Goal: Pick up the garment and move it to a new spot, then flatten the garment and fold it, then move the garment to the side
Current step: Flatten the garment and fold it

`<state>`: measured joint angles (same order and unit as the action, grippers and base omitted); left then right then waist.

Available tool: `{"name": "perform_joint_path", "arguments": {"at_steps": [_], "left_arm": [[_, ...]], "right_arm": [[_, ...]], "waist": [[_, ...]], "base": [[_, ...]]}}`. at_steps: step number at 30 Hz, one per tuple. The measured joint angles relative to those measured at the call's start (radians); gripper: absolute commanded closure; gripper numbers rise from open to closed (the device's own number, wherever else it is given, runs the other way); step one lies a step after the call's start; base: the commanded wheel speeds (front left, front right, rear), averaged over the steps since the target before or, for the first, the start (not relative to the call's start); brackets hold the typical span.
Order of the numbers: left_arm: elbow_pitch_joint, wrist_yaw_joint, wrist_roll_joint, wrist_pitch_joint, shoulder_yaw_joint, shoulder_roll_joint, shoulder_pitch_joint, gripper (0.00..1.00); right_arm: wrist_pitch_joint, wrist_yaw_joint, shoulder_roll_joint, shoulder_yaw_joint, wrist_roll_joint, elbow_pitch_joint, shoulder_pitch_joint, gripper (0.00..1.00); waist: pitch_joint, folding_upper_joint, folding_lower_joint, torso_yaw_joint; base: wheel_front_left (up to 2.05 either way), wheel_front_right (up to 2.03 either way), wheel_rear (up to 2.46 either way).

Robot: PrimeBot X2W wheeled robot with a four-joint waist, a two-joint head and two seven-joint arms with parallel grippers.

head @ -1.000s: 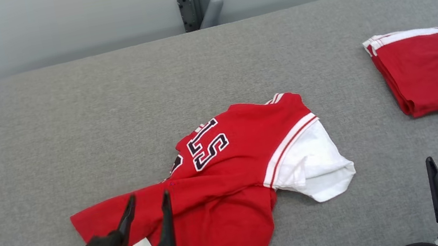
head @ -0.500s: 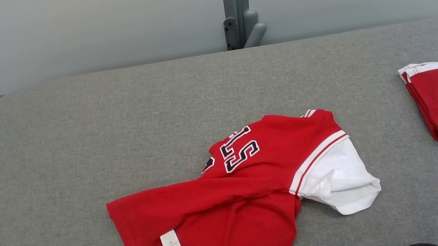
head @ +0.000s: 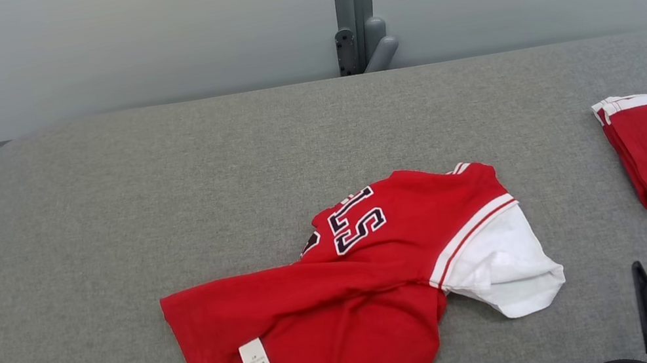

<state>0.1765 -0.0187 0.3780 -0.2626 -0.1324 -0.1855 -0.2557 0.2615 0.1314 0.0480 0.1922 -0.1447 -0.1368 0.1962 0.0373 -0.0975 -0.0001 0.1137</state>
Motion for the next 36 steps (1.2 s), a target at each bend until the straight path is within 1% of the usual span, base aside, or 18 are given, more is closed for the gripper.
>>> {"name": "perform_joint_path", "arguments": {"at_steps": [2, 4, 5, 7, 9, 11, 12, 15, 16, 19, 21, 23, 26, 30, 36], "left_arm": [[0.035, -0.014, 0.012, 0.002, 0.001, 0.014, 0.003, 0.00], [0.066, -0.025, 0.026, 0.046, -0.015, 0.023, 0.019, 0.00], [0.070, -0.022, 0.031, 0.065, -0.016, 0.029, 0.039, 0.00], [0.071, -0.014, 0.061, 0.118, -0.016, 0.046, 0.089, 0.00], [0.072, 0.001, 0.079, 0.164, -0.014, 0.059, 0.119, 0.00], [0.081, 0.004, 0.097, 0.213, -0.017, 0.064, 0.146, 0.00], [0.089, 0.017, 0.118, 0.246, -0.015, 0.076, 0.178, 0.00], [0.118, 0.026, 0.130, 0.301, -0.021, 0.078, 0.210, 0.00], [0.124, 0.023, 0.136, 0.309, -0.024, 0.078, 0.216, 0.00], [0.149, 0.019, 0.162, 0.324, -0.026, 0.089, 0.245, 0.00], [0.163, 0.017, 0.170, 0.325, -0.026, 0.091, 0.252, 0.00], [0.179, 0.005, 0.179, 0.329, -0.030, 0.094, 0.257, 0.00], [0.207, 0.002, 0.187, 0.331, -0.032, 0.099, 0.267, 0.00], [0.243, 0.001, 0.198, 0.314, -0.028, 0.102, 0.284, 0.00], [0.304, -0.013, 0.207, 0.314, -0.036, 0.104, 0.332, 0.00]], "right_arm": [[0.000, 0.000, -0.001, -0.026, -0.035, -0.026, -0.019, 0.00], [0.000, 0.000, 0.000, -0.055, -0.061, -0.069, -0.055, 0.00], [-0.015, 0.000, -0.001, -0.073, -0.068, -0.091, -0.078, 0.00], [-0.073, 0.000, -0.002, -0.107, -0.065, -0.119, -0.134, 0.00], [-0.135, 0.000, -0.002, -0.114, -0.073, -0.148, -0.197, 0.00], [-0.202, 0.000, -0.001, -0.119, -0.041, -0.184, -0.247, 0.00], [-0.260, 0.000, -0.002, -0.121, -0.021, -0.224, -0.288, 0.00], [-0.320, 0.000, -0.001, -0.129, 0.021, -0.279, -0.329, 0.00], [-0.329, 0.000, -0.002, -0.128, 0.029, -0.295, -0.339, 0.00], [-0.345, 0.000, -0.001, -0.125, 0.090, -0.339, -0.361, 0.00], [-0.348, 0.000, 0.001, -0.120, 0.090, -0.366, -0.372, 0.00], [-0.348, 0.000, 0.000, -0.121, 0.086, -0.384, -0.382, 0.00], [-0.346, -0.001, 0.002, -0.132, 0.077, -0.407, -0.393, 0.00], [-0.339, -0.001, 0.004, -0.147, 0.058, -0.425, -0.404, 0.00], [-0.334, -0.003, 0.009, -0.172, 0.035, -0.442, -0.417, 0.00]], "waist": [[0.007, 0.0000, 0.0000, 0.000], [0.015, 0.0000, 0.0000, 0.001], [0.020, 0.0001, 0.0000, 0.002], [0.030, 0.0001, 0.0001, 0.003], [0.041, 0.0001, 0.0001, 0.002], [0.055, 0.0001, 0.0000, 0.002], [0.072, 0.0003, 0.0001, 0.003], [0.097, 0.0003, 0.0001, 0.006], [0.106, 0.0003, 0.0001, 0.008], [0.131, 0.0003, 0.0001, 0.014], [0.144, 0.0003, 0.0001, 0.018], [0.154, 0.0003, 0.0001, 0.022], [0.164, 0.0002, 0.0000, 0.025], [0.167, 0.0002, 0.0001, 0.022], [0.171, -0.0001, 0.0001, 0.020]], "base": [[0.00, 0.00, 0.00], [0.00, 0.00, 0.00], [0.00, 0.00, 0.00], [0.00, 0.00, 0.00], [0.00, 0.00, 0.00], [0.00, 0.00, 0.00], [0.00, 0.00, 0.00], [0.00, 0.00, 0.00], [0.00, 0.00, 0.00], [0.00, 0.00, 0.00], [0.00, 0.00, 0.00], [0.00, 0.00, 0.00], [0.00, 0.00, 0.00], [0.00, 0.00, 0.00], [0.00, 0.00, 0.00]]}}
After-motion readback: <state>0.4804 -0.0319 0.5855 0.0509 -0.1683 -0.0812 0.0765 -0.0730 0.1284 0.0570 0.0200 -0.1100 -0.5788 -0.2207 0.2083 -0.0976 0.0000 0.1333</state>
